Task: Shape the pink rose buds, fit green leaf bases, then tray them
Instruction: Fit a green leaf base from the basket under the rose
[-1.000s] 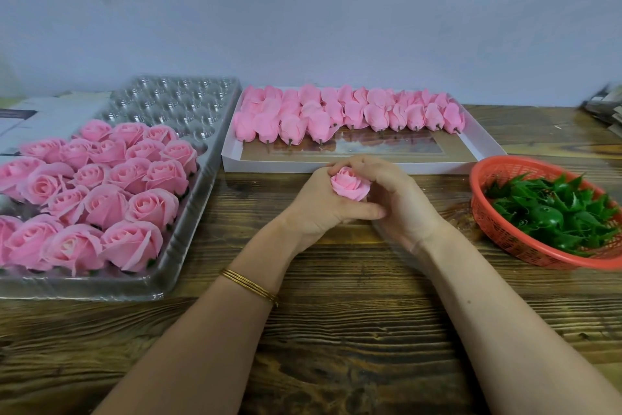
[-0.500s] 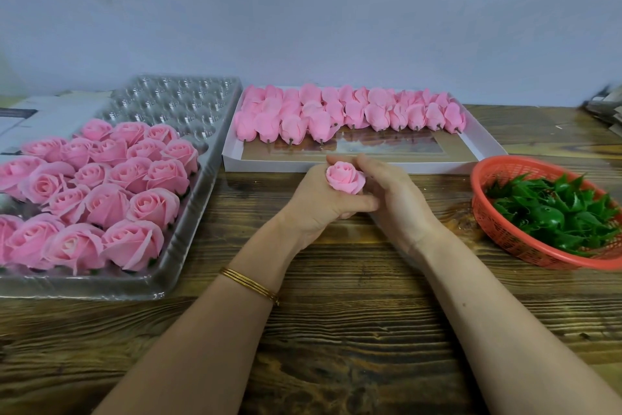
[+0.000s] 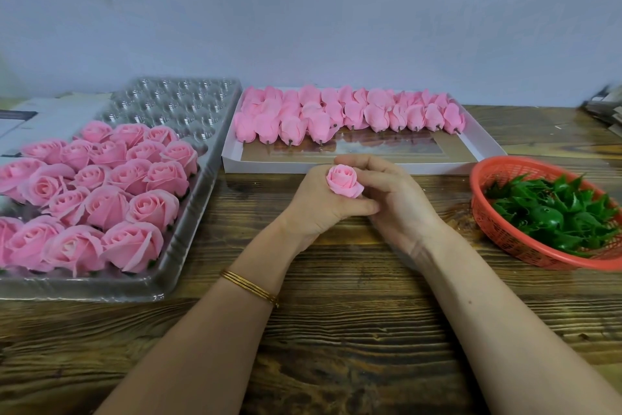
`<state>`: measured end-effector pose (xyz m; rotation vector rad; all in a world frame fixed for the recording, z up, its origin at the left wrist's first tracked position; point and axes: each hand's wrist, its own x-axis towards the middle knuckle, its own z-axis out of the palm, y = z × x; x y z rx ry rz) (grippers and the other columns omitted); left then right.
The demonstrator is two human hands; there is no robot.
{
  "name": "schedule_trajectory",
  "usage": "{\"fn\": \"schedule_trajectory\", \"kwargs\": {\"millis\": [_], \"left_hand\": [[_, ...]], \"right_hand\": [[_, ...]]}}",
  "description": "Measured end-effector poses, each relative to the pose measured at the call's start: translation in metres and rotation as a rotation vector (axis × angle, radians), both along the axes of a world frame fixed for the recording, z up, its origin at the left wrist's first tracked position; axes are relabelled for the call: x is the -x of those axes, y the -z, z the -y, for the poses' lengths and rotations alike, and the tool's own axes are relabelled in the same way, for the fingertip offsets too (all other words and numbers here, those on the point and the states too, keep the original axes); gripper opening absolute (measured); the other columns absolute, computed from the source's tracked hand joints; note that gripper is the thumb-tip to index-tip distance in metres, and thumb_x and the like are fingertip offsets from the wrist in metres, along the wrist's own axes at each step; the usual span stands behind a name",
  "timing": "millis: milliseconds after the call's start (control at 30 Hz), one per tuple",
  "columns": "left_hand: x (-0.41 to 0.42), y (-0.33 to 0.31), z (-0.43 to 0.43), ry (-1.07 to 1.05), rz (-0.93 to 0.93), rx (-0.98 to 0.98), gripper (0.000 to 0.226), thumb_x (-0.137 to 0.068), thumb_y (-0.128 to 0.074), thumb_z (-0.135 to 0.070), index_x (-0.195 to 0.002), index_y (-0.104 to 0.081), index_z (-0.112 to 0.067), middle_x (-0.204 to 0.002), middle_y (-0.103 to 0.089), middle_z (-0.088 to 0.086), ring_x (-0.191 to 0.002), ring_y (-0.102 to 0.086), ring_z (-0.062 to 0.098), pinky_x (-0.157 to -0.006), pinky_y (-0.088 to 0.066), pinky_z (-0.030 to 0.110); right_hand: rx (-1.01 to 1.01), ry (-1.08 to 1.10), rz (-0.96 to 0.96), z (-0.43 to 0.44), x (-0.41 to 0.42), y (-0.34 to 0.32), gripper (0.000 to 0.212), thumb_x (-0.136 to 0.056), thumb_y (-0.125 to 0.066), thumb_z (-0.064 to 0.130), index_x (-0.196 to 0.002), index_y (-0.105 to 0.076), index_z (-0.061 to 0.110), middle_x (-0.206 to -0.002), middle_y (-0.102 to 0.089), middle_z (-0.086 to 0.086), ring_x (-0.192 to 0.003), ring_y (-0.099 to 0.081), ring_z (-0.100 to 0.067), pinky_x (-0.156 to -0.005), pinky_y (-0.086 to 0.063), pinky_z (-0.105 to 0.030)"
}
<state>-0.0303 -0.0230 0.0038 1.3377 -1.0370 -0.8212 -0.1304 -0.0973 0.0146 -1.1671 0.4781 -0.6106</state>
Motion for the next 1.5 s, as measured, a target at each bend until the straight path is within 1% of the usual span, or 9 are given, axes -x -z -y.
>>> {"fn": "schedule_trajectory", "kwargs": {"millis": [133,200,333,533,833,1000,1067,1200,1500], "left_hand": [[0.002,-0.002,-0.001,0.020,0.020,-0.026,0.017,-0.066,-0.080,0.011,-0.076,-0.066,0.011,-0.075,-0.064,0.017,-0.073,-0.059,0.020,-0.073,-0.052,0.040],[0.003,-0.003,-0.001,0.040,0.036,-0.033,0.018,-0.066,-0.081,0.011,-0.071,-0.073,-0.004,-0.075,-0.067,0.011,-0.074,-0.061,0.016,-0.075,-0.054,0.040],[0.004,-0.004,-0.002,0.078,0.077,-0.047,0.045,-0.065,-0.082,0.010,-0.051,-0.065,-0.029,-0.057,-0.060,-0.016,-0.058,-0.055,-0.001,-0.061,-0.046,0.016],[0.005,-0.005,-0.002,0.075,0.101,-0.091,0.037,-0.065,-0.083,0.010,-0.061,-0.061,-0.019,-0.063,-0.059,-0.008,-0.065,-0.057,0.005,-0.068,-0.049,0.022],[0.006,-0.008,-0.005,0.095,0.047,-0.048,0.040,-0.064,-0.079,0.017,-0.100,-0.063,0.008,-0.094,-0.063,0.013,-0.091,-0.062,0.016,-0.089,-0.053,0.035],[0.005,-0.007,-0.004,0.092,-0.034,-0.042,0.043,-0.064,-0.078,0.018,-0.102,-0.061,0.010,-0.092,-0.065,0.015,-0.089,-0.065,0.021,-0.090,-0.054,0.043],[0.004,-0.006,-0.004,0.104,-0.060,-0.056,0.037,-0.066,-0.077,0.018,-0.098,-0.060,0.012,-0.087,-0.065,0.014,-0.086,-0.065,0.021,-0.084,-0.056,0.044],[0.003,-0.005,-0.004,0.145,-0.090,-0.070,0.028,-0.070,-0.074,0.019,-0.075,-0.058,-0.004,-0.057,-0.062,-0.007,-0.058,-0.061,0.004,-0.058,-0.052,0.021],[0.003,-0.006,-0.002,0.174,-0.115,-0.058,0.045,-0.069,-0.074,0.019,-0.056,-0.057,-0.020,-0.049,-0.055,-0.012,-0.047,-0.053,0.001,-0.050,-0.045,0.015]], "right_hand": [[-0.024,0.028,-0.032,0.000,0.000,-0.001,0.025,-0.086,-0.049,-0.007,-0.092,-0.070,0.005,-0.085,-0.071,-0.011,-0.084,-0.066,-0.020,-0.072,-0.055,-0.028],[-0.062,0.043,-0.025,0.001,0.001,-0.002,0.025,-0.086,-0.047,-0.007,-0.088,-0.069,0.005,-0.092,-0.067,-0.017,-0.090,-0.062,-0.027,-0.079,-0.050,-0.036],[-0.149,-0.005,0.048,0.002,0.004,-0.006,0.017,-0.079,-0.046,-0.001,-0.081,-0.062,0.006,-0.107,-0.062,-0.015,-0.104,-0.054,-0.031,-0.091,-0.041,-0.044],[-0.112,-0.110,0.047,-0.004,0.005,-0.009,0.017,-0.081,-0.040,0.002,-0.077,-0.057,0.002,-0.106,-0.058,-0.016,-0.101,-0.055,-0.025,-0.082,-0.047,-0.032],[-0.006,-0.119,0.010,-0.002,0.001,0.000,0.016,-0.073,-0.051,0.015,-0.073,-0.065,0.007,-0.101,-0.063,-0.017,-0.101,-0.059,-0.026,-0.094,-0.045,-0.040],[0.029,-0.119,-0.003,-0.002,0.001,0.000,0.027,-0.081,-0.052,0.029,-0.071,-0.072,0.013,-0.084,-0.067,-0.006,-0.086,-0.063,-0.018,-0.078,-0.052,-0.033],[0.014,-0.106,-0.016,-0.002,0.002,0.001,0.029,-0.081,-0.053,0.032,-0.077,-0.072,0.010,-0.085,-0.067,-0.007,-0.087,-0.062,-0.020,-0.077,-0.052,-0.034],[0.086,-0.056,-0.036,-0.004,0.002,-0.002,0.034,-0.082,-0.053,0.030,-0.091,-0.069,0.002,-0.091,-0.066,-0.011,-0.092,-0.060,-0.024,-0.082,-0.048,-0.039],[-0.137,-0.075,0.061,-0.003,0.006,-0.009,0.024,-0.096,-0.045,0.020,-0.090,-0.065,0.007,-0.086,-0.065,-0.009,-0.078,-0.064,-0.023,-0.061,-0.055,-0.036]]}}
